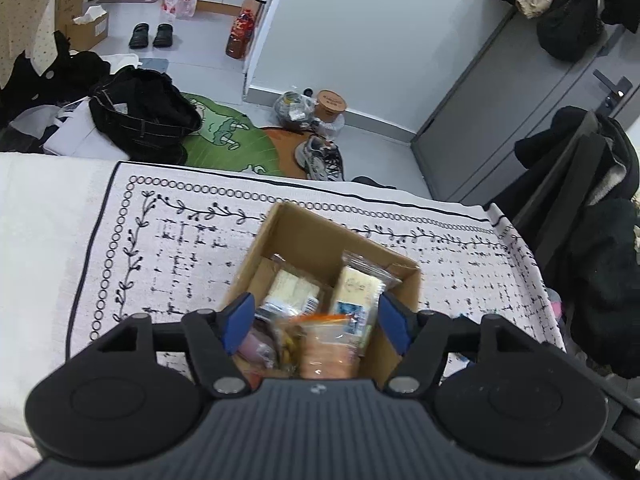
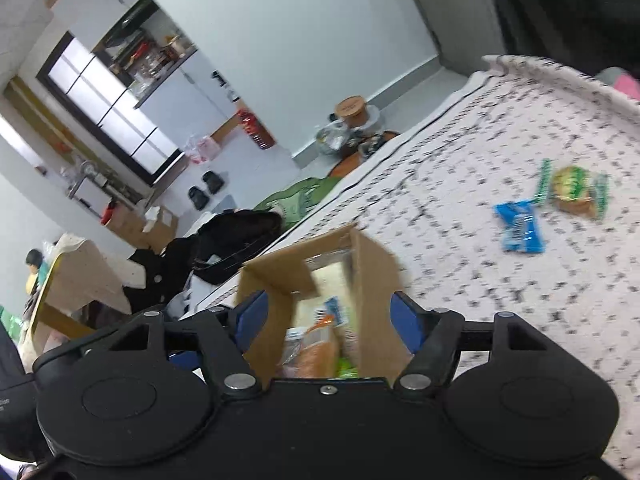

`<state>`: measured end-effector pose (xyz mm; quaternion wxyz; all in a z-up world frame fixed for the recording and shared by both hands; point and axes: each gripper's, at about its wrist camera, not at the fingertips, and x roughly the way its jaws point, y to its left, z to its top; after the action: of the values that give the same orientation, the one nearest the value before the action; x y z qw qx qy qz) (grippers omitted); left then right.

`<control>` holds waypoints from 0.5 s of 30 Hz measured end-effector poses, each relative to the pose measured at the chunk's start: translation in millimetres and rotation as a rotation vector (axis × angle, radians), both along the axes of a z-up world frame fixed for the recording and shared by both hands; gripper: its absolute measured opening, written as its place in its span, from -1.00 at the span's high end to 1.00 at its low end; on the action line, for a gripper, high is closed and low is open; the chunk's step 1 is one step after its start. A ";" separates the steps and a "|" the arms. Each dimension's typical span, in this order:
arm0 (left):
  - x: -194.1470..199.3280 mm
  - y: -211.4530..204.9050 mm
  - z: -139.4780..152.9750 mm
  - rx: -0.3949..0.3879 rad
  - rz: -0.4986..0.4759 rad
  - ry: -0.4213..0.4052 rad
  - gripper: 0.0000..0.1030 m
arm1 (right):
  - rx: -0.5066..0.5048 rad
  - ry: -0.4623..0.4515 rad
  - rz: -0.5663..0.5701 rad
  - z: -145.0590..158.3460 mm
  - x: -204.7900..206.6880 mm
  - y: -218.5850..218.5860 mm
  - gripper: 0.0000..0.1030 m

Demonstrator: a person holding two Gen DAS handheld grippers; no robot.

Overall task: Organize snacks
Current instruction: 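Release yellow candy into box while right gripper drops bread pack inside, then move both open grippers back to the last snacks on the cloth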

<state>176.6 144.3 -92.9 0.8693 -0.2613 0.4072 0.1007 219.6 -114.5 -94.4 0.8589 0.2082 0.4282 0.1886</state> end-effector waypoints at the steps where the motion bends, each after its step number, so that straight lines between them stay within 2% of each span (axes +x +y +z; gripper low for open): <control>1: 0.1 -3.2 0.4 -0.003 -0.007 -0.002 -0.32 | -0.006 0.000 -0.011 0.7 -0.4 -5.9 -0.30; 9: 3.8 -33.2 4.9 -0.024 -0.060 0.003 -0.49 | -0.035 0.007 -0.088 3.0 -6.6 -53.2 -0.31; 15: 7.9 -59.5 10.6 -0.023 -0.100 -0.007 -0.60 | -0.068 -0.003 -0.129 8.3 -10.8 -81.7 -0.43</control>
<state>184.5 84.8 -82.3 0.8716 -0.2511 0.4178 0.0515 208.8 -196.3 -86.1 0.8766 0.2057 0.4187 0.1185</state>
